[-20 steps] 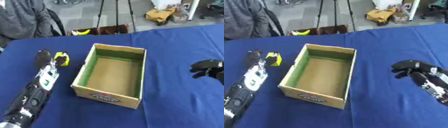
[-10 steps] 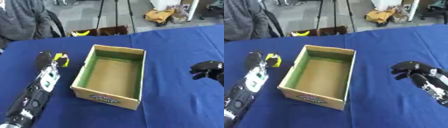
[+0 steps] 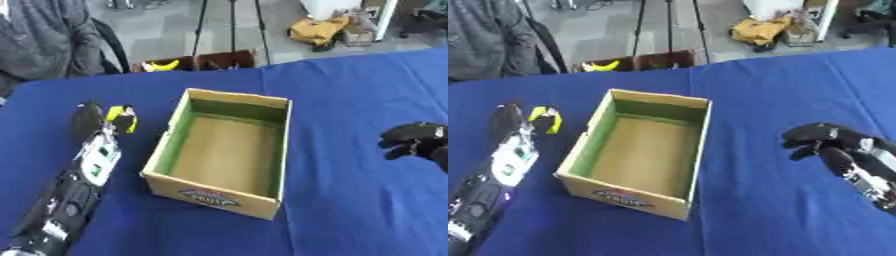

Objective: Pick up objects on the table and place them in the box.

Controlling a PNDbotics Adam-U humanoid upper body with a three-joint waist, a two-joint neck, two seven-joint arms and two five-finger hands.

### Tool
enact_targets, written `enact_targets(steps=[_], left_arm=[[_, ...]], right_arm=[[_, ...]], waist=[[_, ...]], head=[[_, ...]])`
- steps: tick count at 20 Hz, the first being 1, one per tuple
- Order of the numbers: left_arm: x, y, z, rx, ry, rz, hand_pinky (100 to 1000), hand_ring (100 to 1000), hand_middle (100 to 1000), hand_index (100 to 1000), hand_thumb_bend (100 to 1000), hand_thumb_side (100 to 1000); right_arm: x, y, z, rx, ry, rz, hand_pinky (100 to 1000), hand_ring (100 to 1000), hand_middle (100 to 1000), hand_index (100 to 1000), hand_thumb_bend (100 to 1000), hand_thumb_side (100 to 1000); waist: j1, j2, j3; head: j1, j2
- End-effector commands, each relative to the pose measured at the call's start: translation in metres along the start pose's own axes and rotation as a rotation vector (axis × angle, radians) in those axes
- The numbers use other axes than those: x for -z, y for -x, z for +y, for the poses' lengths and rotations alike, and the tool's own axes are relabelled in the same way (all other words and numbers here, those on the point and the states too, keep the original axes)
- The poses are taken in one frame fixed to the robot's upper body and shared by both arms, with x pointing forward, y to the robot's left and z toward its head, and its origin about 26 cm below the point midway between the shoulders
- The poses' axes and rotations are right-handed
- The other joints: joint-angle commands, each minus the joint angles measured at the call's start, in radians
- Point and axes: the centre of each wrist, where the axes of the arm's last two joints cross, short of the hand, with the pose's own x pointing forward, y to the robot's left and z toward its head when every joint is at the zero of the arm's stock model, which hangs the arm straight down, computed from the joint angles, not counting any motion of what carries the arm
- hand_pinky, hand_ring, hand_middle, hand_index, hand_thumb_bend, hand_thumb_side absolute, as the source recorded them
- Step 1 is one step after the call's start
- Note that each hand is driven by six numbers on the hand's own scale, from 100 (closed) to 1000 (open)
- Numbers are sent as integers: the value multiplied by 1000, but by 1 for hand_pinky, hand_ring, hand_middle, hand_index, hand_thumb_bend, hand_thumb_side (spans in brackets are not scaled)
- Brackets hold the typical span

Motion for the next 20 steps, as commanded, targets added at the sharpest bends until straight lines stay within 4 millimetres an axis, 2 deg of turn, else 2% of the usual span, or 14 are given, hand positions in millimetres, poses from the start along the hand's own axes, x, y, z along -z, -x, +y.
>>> enact_targets(steps=[1, 7, 9, 14, 17, 18, 20], left_arm=[[4, 1, 4, -11, -37, 24, 394, 494, 501, 823, 516, 599], [2, 2, 1, -59, -85, 32, 374, 471, 465, 816, 475, 565], [1, 3, -1, -75, -96, 34, 368, 462, 450, 807, 435, 542], [0, 4, -3, -108, -114, 36, 354, 441, 411, 783, 251, 452], [0, 3, -3, -126, -126, 33, 350, 435, 400, 772, 171, 412], [0, 3, -3, -131, -129, 32, 350, 435, 399, 770, 158, 400], [0, 3, -3, -140, -132, 24, 355, 439, 402, 772, 199, 393]], right_arm=[[1, -4, -6, -26, -4, -6, 741, 817, 800, 846, 100, 789], [1, -4, -6, -31, -6, -7, 742, 818, 801, 846, 100, 791], [1, -4, -6, -31, -8, -7, 742, 818, 801, 846, 100, 792], [1, -4, -6, -32, -10, -6, 743, 818, 801, 846, 100, 793], [1, -4, -6, -32, -11, -7, 743, 818, 800, 846, 100, 793], [1, -4, -6, -32, -11, -7, 743, 819, 800, 846, 100, 793], [1, -4, -6, -32, -11, -7, 743, 819, 800, 846, 100, 794]], waist=[[-6, -11, 1], [-7, -7, -2], [-6, -6, -2], [-5, -6, -2], [-6, -6, -2], [-6, -6, -2], [-6, -6, -2]], head=[[-3, -12], [-4, -12], [-5, -12], [-7, -11], [-8, -11], [-8, -12], [-9, -12]])
